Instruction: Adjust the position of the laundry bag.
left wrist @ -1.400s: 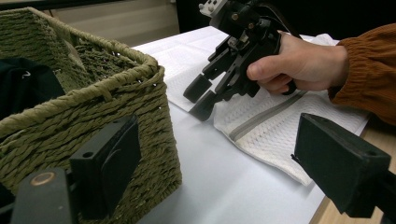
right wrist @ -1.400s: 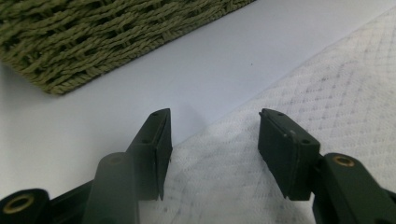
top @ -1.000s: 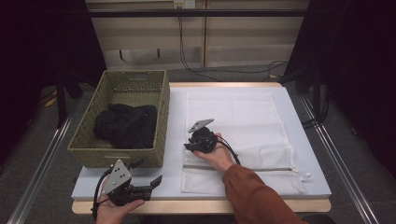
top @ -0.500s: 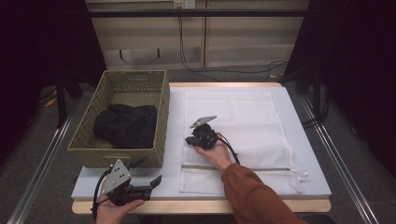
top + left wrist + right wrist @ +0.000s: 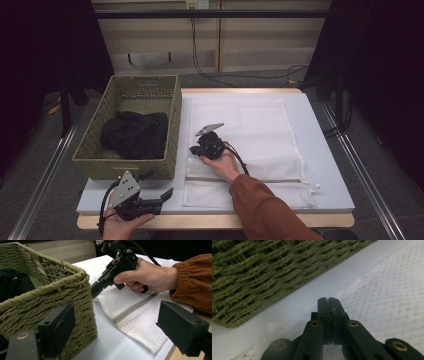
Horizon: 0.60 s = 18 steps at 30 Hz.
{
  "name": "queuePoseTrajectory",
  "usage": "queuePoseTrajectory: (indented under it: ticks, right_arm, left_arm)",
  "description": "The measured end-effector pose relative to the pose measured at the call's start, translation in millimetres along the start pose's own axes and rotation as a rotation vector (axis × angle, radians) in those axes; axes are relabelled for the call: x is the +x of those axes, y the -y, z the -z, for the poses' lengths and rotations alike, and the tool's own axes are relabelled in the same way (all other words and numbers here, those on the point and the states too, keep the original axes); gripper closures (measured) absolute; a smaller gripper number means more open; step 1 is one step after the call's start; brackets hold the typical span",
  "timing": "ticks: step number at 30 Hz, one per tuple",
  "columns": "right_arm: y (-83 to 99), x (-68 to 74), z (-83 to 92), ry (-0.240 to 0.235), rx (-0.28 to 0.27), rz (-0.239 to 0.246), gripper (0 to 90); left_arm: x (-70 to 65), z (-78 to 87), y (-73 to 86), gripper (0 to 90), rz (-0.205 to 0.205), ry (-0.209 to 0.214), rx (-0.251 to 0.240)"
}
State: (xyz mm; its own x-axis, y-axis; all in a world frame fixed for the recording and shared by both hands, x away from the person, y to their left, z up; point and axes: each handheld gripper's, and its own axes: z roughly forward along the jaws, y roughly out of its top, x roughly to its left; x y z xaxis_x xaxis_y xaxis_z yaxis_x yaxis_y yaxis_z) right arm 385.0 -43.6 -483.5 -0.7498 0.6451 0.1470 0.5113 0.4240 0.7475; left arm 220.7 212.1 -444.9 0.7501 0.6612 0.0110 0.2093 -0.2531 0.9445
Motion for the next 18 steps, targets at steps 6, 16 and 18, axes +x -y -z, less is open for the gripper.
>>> queuePoseTrajectory:
  ticks: [6, 16, 18]
  right_arm:
    - [-5.0, 4.8, -7.3, -0.006, -0.013, -0.003, 88.7]
    - [-8.4, 9.0, -15.8, -0.014, -0.014, -0.009, 88.7]
    - [-9.6, 8.8, -16.2, -0.018, -0.008, -0.006, 88.7]
  left_arm:
    - [0.5, 1.0, -0.2, 14.2, -0.009, -0.003, 0.006]
    - [0.9, 0.8, 0.1, 14.2, -0.004, 0.002, 0.003]
    - [0.9, 1.1, -0.4, 14.2, -0.010, -0.001, 0.003]
